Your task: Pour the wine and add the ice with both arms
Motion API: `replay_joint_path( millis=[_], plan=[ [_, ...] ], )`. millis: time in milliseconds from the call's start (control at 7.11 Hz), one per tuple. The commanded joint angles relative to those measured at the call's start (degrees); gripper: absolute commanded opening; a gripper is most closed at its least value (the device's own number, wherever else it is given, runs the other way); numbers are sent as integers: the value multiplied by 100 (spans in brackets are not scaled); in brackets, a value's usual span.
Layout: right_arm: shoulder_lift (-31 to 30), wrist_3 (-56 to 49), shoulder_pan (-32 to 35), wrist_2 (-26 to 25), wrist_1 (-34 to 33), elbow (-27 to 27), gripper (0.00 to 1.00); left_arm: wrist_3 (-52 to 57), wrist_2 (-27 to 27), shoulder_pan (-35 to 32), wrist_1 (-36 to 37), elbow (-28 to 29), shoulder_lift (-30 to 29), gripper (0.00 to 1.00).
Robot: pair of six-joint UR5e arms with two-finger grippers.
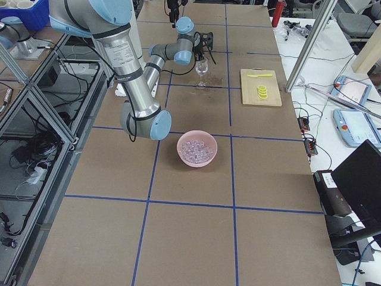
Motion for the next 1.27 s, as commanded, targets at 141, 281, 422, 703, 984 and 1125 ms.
replay_joint_path(
  millis=[141,281,422,703,984,1125],
  plan=[
    [81,41,-9,-9,-205,0,36,11,-3,-64,4,-5,-5,100],
    [81,33,-27,-79,-205,0,45,11,-3,-73,13,4,-5,100],
    [81,33,-36,-140,-205,8,64,20,-38,-82,13,-5,-5,100],
    [81,41,-36,-150,-213,8,90,20,-363,-187,143,-57,-58,100],
    [72,33,-18,-150,-213,61,99,910,-390,-832,625,-137,-441,100],
    [55,33,25,-132,-266,157,99,1439,-633,-1403,1054,-163,-705,100]
  ],
)
